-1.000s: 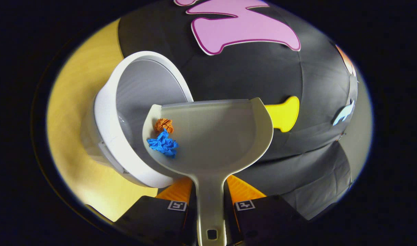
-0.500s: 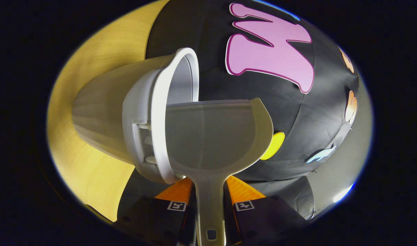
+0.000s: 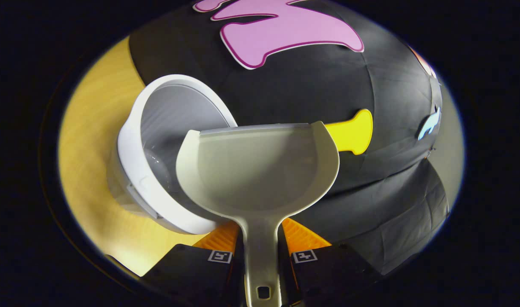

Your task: Pick up the small broom and dustpan from the desktop, sweep the trash into the dustpan with the broom, and then empty the trash into the garbage bin.

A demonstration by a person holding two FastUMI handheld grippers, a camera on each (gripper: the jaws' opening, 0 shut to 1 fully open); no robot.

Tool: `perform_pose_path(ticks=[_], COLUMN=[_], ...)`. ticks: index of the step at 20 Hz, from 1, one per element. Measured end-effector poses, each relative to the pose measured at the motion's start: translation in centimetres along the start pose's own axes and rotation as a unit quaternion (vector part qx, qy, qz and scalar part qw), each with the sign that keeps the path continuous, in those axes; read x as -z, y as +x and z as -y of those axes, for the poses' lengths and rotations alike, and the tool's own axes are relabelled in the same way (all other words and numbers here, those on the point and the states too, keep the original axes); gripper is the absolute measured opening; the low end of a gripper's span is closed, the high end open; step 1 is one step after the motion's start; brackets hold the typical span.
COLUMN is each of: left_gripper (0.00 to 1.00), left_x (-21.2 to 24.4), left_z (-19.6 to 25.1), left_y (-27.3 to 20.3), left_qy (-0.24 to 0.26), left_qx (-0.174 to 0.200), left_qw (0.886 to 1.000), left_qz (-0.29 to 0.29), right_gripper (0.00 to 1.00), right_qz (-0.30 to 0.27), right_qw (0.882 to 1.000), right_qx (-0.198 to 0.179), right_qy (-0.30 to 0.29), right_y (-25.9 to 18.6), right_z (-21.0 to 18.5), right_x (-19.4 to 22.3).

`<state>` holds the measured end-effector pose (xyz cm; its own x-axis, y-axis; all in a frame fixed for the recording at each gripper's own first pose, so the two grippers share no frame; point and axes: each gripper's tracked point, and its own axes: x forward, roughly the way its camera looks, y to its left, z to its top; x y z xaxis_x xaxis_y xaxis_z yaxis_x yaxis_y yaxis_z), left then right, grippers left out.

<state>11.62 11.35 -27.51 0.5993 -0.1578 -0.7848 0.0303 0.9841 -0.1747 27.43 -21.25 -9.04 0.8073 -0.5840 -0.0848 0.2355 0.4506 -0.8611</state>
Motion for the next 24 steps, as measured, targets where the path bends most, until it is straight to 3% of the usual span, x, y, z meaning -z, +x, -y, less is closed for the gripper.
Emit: perform_pose_path(ticks=[2, 8, 12, 17, 21, 24], left_gripper=[0.27, 0.26, 0.26, 0.26, 0.27, 0.27], left_x=[-0.5, -1.1, -1.0, -1.4, -2.0, -1.7], left_z=[0.1, 0.1, -0.1, 0.0, 0.5, 0.8], left_y=[-0.3, -0.8, -1.4, -3.2, -4.2, -4.2], left_qy=[0.0, 0.006, 0.018, 0.081, 0.097, 0.096], left_qx=[0.001, 0.005, 0.009, -0.013, -0.011, -0.002], left_qw=[1.0, 1.0, 1.0, 0.994, 0.989, 0.989], left_qz=[0.005, 0.013, 0.022, 0.076, 0.107, 0.113], right_gripper=[0.36, 0.36, 0.36, 0.36, 0.36, 0.36], right_qz=[0.018, 0.065, 0.075, 0.103, 0.114, 0.131], right_qw=[0.998, 0.988, 0.979, 0.964, 0.941, 0.915], right_qx=[-0.016, 0.001, -0.027, -0.063, -0.124, -0.175], right_qy=[0.056, 0.14, 0.19, 0.239, 0.293, 0.339], right_y=[-1.3, -5.4, -8.0, -15.0, -20.4, -25.1], right_z=[0.1, 3.8, 5.3, 5.0, 3.0, 0.5], right_x=[-1.5, -5.6, -7.2, -9.2, -10.6, -11.8])
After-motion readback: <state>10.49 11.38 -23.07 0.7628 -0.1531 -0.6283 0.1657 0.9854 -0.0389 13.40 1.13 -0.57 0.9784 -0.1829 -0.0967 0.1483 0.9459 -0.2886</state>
